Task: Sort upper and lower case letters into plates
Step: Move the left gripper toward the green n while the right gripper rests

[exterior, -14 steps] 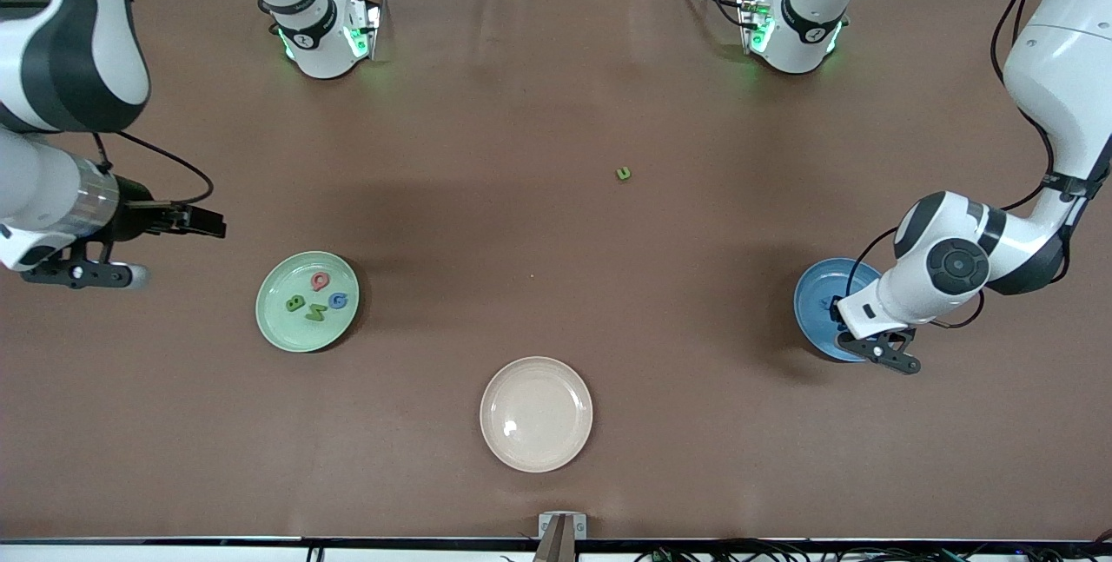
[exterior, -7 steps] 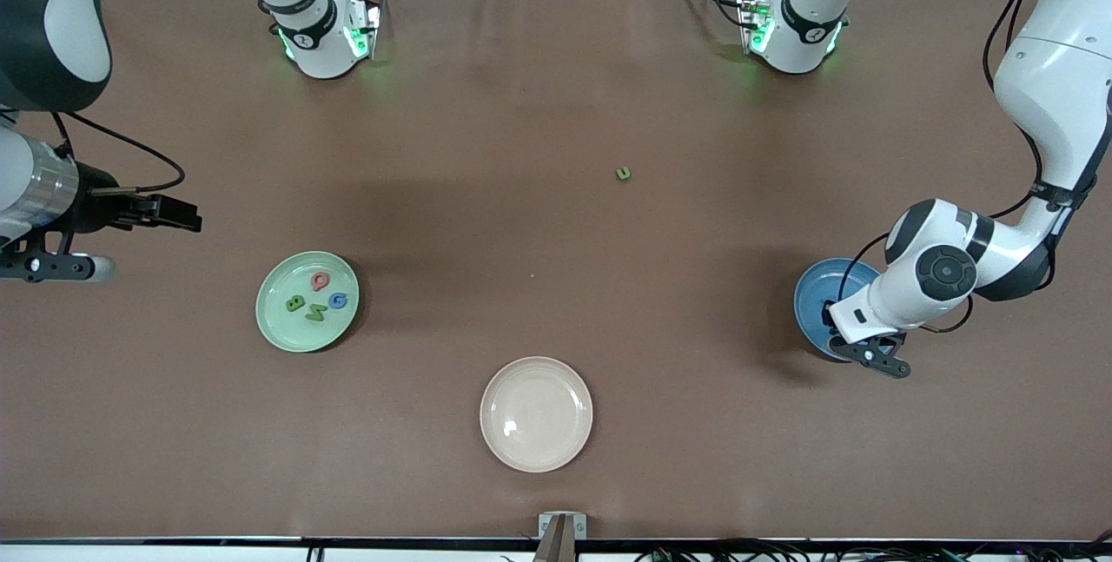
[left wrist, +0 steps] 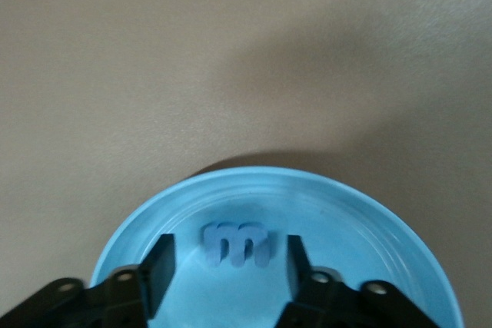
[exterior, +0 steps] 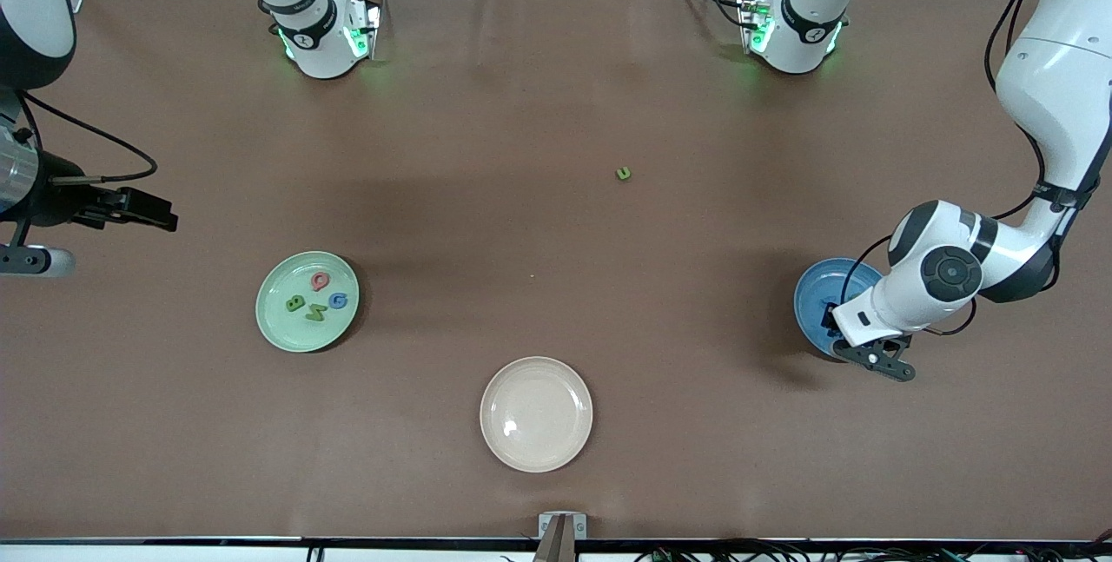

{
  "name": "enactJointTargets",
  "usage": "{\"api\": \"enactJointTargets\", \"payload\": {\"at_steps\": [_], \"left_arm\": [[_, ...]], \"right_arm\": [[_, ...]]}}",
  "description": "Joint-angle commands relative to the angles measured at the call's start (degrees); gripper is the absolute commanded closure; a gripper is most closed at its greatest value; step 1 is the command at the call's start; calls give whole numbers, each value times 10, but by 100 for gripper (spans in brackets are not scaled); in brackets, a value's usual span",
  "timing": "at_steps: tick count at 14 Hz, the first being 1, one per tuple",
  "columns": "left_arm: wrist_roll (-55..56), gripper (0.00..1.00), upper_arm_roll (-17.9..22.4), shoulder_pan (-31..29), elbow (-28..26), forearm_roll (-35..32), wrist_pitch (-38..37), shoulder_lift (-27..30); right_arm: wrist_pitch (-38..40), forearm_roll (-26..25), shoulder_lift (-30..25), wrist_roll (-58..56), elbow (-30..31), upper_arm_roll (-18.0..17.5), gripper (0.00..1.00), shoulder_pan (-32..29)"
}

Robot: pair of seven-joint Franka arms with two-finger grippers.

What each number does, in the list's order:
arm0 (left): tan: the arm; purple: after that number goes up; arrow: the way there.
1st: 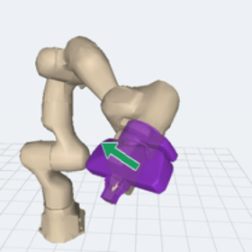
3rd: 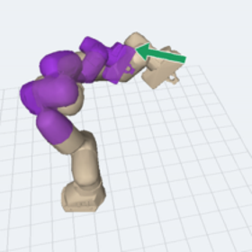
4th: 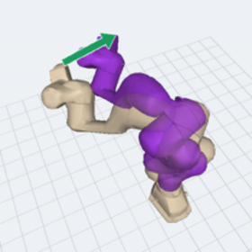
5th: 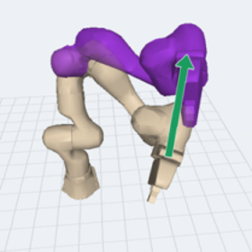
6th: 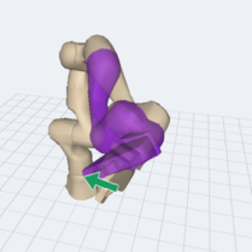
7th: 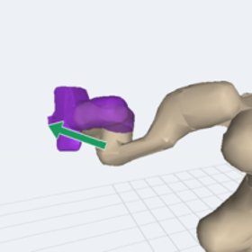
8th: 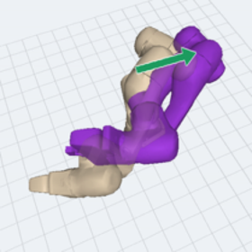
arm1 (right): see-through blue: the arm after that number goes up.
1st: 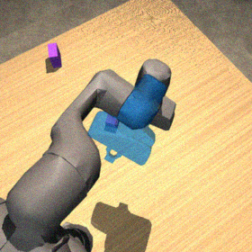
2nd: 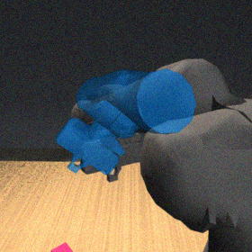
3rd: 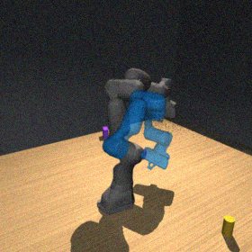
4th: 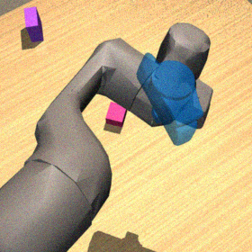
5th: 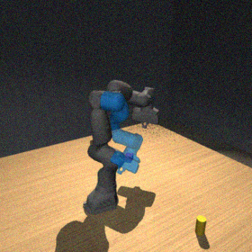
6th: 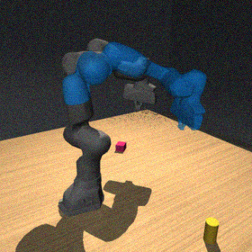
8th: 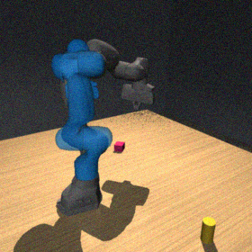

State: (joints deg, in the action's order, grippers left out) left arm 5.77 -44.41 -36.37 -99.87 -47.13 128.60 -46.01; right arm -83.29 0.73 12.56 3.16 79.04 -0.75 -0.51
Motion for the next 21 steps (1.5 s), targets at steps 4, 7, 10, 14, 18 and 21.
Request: {"api": "enactJointTargets", "payload": {"at_steps": [4,7,10,14,18,21], "left_arm": [[70,0,-197,-92,-8,107,-203,106],[234,0,-298,-95,-36,164,-267,118],[434,0,-374,-89,-95,165,-218,112],[608,0,-382,-83,-209,158,-92,109],[799,0,-348,-9,-248,67,-50,105],[846,0,-235,123,-239,46,-30,104]], "right_arm": [[19,-2,-31,0,14,-10,0,-5],[32,-1,-32,0,30,-8,0,-5],[25,-1,-38,0,44,-8,0,-8],[-60,0,-109,0,143,-8,0,-8],[-69,1,-125,0,155,-10,0,-7],[-71,19,-134,-1,156,-8,0,-9]]}}
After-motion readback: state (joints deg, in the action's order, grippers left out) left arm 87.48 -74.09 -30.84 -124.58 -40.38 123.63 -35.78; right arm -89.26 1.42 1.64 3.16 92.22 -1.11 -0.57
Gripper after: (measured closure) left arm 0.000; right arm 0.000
